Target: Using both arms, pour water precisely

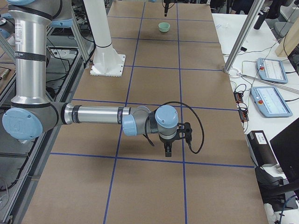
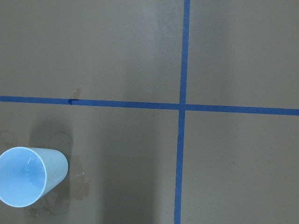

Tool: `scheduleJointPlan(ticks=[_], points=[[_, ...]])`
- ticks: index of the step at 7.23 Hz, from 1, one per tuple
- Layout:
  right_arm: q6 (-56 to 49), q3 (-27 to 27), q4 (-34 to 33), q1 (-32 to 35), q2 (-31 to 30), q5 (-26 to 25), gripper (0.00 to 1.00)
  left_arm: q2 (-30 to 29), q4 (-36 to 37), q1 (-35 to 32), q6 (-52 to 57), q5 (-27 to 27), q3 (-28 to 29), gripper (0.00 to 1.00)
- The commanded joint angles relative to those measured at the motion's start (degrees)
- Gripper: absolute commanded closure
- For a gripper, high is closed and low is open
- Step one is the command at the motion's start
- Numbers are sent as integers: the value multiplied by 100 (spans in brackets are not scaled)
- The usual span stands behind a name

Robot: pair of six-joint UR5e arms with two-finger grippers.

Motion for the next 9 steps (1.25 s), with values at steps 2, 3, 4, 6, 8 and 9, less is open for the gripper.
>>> scheduleJointPlan(ticks=[2,3,4,6,8,9], points=[[-40,-25,-7,0,-1,7,1,-405,-376,641,-817,93,597,0],[-31,-16,-7,0,-1,7,1,-344,-419,641,-800,102,641,2],[-31,-16,-7,0,-1,7,1,-343,-629,641,-800,102,885,7],[-49,-7,-7,0,0,7,1,-334,-1235,641,-913,58,1317,62],[-40,-7,-7,-9,8,7,1,-396,-1184,641,-914,-527,1345,100],[-31,-7,-7,-35,8,7,1,-413,-1185,641,-914,-635,1327,100]])
